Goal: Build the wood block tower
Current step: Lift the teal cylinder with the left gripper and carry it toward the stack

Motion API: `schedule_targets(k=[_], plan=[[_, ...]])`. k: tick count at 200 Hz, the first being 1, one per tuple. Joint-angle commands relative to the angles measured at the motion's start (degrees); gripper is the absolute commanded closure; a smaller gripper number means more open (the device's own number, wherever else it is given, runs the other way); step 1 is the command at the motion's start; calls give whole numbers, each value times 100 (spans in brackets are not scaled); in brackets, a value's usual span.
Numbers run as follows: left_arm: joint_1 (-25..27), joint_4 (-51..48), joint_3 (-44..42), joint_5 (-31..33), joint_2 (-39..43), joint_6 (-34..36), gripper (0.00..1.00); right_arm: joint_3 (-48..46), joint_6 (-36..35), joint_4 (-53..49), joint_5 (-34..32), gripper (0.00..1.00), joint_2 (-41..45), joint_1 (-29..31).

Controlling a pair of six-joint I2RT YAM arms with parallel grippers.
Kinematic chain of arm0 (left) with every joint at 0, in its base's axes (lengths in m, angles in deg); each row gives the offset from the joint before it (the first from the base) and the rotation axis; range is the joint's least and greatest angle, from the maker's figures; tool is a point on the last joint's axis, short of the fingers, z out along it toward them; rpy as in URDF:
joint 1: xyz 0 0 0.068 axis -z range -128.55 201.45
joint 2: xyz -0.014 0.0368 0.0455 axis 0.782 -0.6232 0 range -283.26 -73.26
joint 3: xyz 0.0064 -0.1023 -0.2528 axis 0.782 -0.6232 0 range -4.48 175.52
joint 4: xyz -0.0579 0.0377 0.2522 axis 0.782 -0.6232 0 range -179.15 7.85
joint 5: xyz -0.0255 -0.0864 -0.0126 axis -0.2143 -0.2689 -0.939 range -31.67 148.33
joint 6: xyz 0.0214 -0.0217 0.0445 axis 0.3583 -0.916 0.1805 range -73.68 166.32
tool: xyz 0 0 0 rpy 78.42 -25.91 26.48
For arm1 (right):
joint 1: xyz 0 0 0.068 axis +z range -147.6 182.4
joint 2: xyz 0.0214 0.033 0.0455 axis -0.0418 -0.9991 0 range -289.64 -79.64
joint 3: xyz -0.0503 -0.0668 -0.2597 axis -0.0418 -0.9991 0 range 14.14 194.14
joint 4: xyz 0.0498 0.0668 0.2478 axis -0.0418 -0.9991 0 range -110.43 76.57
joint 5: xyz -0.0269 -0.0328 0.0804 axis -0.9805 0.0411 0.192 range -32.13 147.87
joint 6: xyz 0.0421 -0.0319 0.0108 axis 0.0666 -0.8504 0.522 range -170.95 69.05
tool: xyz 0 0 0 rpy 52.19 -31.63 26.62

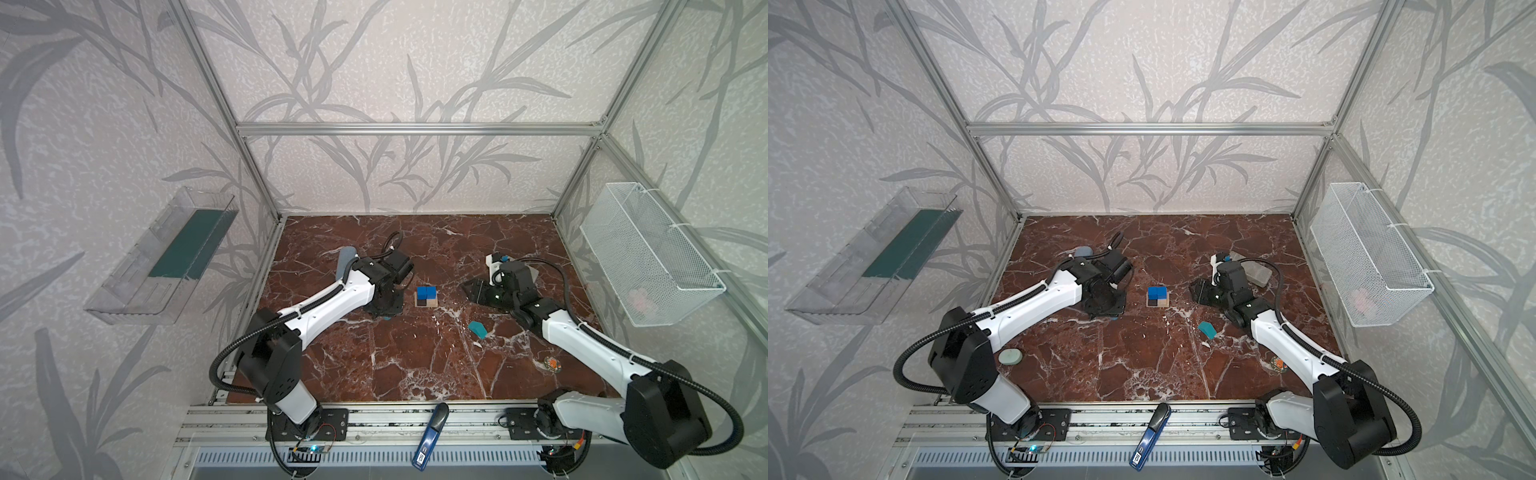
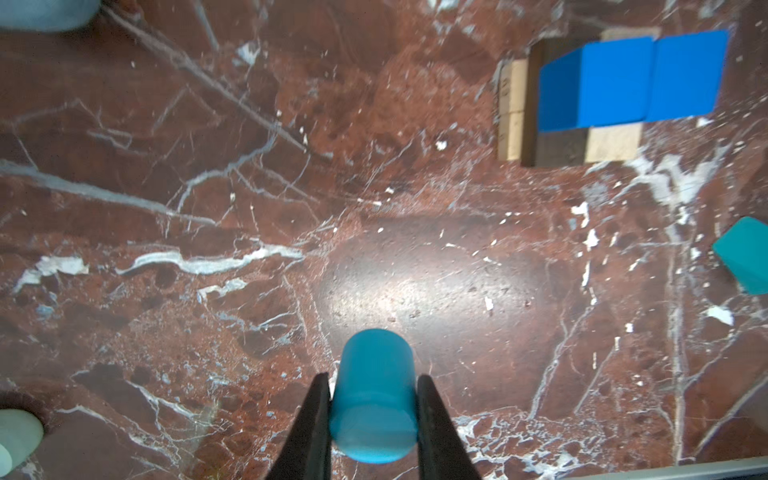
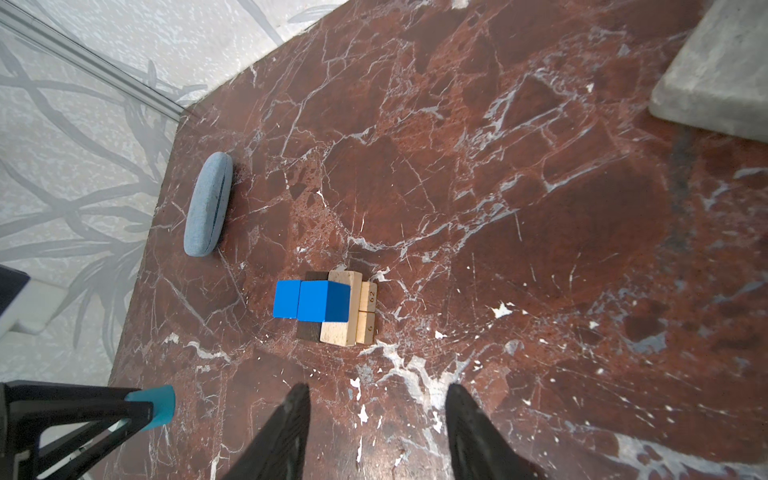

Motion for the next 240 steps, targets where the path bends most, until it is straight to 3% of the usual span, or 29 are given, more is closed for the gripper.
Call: schedule_targets(k=[1, 129, 240], plan=[[26, -476, 638, 50, -319, 372, 83, -34, -163, -118, 148, 46, 207, -147], [244, -1689, 4147, 124, -2658, 1064, 83, -294, -260, -125, 567, 46, 365, -705], [432, -2196, 5443, 52, -3753, 1042, 84, -449, -256, -2, 892, 47, 427, -1013]])
